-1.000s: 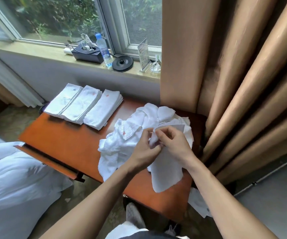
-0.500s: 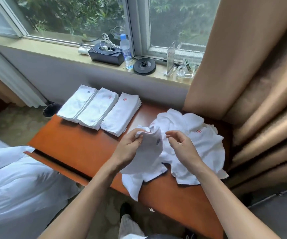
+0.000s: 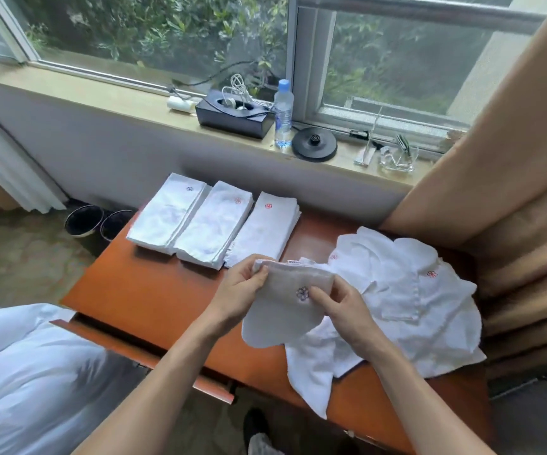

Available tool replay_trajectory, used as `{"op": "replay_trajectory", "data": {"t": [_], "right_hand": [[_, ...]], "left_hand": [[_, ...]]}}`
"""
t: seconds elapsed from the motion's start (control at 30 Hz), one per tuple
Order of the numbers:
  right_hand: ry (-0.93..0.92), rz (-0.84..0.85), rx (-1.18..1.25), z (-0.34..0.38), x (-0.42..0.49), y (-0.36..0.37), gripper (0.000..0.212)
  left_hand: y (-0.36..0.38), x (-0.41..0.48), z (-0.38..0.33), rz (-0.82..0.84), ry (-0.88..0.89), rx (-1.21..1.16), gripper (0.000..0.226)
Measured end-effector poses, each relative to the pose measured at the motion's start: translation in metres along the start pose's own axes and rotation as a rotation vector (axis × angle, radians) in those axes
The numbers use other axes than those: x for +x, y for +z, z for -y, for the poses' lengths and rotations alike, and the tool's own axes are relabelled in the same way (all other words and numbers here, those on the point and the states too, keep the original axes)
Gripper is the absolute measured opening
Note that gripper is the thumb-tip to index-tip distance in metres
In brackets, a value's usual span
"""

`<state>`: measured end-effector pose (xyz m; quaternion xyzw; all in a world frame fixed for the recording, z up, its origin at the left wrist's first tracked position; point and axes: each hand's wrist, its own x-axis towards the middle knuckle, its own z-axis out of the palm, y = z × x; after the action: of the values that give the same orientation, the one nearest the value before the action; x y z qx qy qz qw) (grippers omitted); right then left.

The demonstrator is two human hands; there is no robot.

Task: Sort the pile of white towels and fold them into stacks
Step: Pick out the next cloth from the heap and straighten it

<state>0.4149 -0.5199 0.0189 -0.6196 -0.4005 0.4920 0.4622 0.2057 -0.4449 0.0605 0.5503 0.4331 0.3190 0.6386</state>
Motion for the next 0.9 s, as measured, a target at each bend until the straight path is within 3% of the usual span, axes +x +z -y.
{"op": "replay_trajectory", "data": {"t": [0.3, 0.43, 0.63, 0.9], "right_hand": [[-0.064, 0.03, 0.039, 0.017, 0.019, 0.027, 0.027], [-0.064, 0.089, 0.081, 0.019, 0.032, 0.038, 0.014], [-0.054, 0.07, 0.169, 0.026, 0.053, 0.058, 0.005], [-0.079, -0.073, 0.104, 0.042, 0.11, 0.096, 0.022]], "left_hand": [[-0.031, 0.006, 0.006, -0.191, 0.082, 0.237, 0.021], [-0.045, 0.003, 0.007, -0.264, 0.142, 0.368, 0.017], [-0.072, 0.031, -0.005, -0.254, 0.235, 0.514, 0.021], [-0.13, 0.1, 0.005, -0.176, 0.266, 0.461, 0.024]]}}
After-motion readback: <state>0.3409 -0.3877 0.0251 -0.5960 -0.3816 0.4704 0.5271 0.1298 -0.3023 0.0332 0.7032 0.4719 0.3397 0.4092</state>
